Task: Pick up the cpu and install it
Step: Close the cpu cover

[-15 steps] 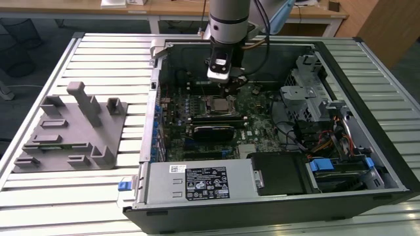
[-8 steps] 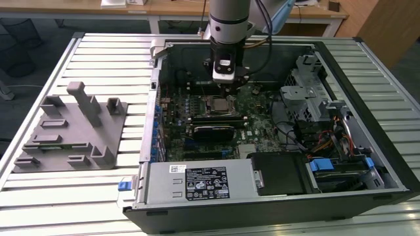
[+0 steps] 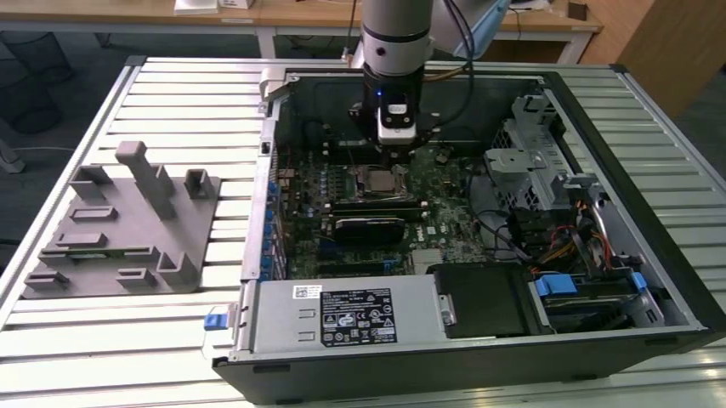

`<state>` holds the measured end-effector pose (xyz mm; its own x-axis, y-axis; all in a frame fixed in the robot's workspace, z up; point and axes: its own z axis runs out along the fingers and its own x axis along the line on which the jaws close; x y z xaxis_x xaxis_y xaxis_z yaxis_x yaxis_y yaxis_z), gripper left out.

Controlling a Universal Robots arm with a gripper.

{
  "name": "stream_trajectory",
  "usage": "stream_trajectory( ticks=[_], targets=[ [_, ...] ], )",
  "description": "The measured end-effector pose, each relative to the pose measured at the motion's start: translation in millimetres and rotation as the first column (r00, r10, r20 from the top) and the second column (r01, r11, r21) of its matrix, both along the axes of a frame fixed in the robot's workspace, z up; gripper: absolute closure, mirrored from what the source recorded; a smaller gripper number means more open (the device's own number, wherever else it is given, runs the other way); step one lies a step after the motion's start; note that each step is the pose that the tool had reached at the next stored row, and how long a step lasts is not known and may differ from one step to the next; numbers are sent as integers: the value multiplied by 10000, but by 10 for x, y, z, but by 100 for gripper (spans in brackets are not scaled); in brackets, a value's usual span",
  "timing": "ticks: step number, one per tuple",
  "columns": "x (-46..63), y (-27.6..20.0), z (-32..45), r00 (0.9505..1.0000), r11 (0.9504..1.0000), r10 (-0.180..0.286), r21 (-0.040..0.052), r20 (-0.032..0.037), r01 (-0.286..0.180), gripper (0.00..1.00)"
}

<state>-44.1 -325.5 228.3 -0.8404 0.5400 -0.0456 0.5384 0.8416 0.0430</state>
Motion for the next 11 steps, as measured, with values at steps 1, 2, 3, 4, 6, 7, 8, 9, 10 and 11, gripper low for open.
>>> stream_trajectory(
  ticks=[1, 2, 3, 4, 6, 7, 8, 9, 10, 11],
  targets=[
    [0, 0, 0, 9998, 9998, 174, 0, 0, -174, 89],
    [0, 0, -1, 9994, 9994, 339, 1, 1, -339, 89],
    [0, 0, -1, 9988, 9988, 495, 1, 1, -495, 89],
    [0, 0, -1, 9979, 9979, 646, 0, 0, -646, 89],
    [0, 0, -1, 9955, 9955, 947, 0, 1, -947, 89],
    [0, 0, -1, 9939, 9939, 1099, 0, 0, -1099, 89],
    [0, 0, -1, 9922, 9922, 1250, 0, 1, -1250, 89],
    [0, 0, -1, 9903, 9903, 1388, 0, 1, -1388, 89],
    [0, 0, -1, 9881, 9881, 1541, 0, 1, -1541, 89],
    [0, 0, -1, 9857, 9857, 1684, 0, 1, -1684, 89]
  ],
)
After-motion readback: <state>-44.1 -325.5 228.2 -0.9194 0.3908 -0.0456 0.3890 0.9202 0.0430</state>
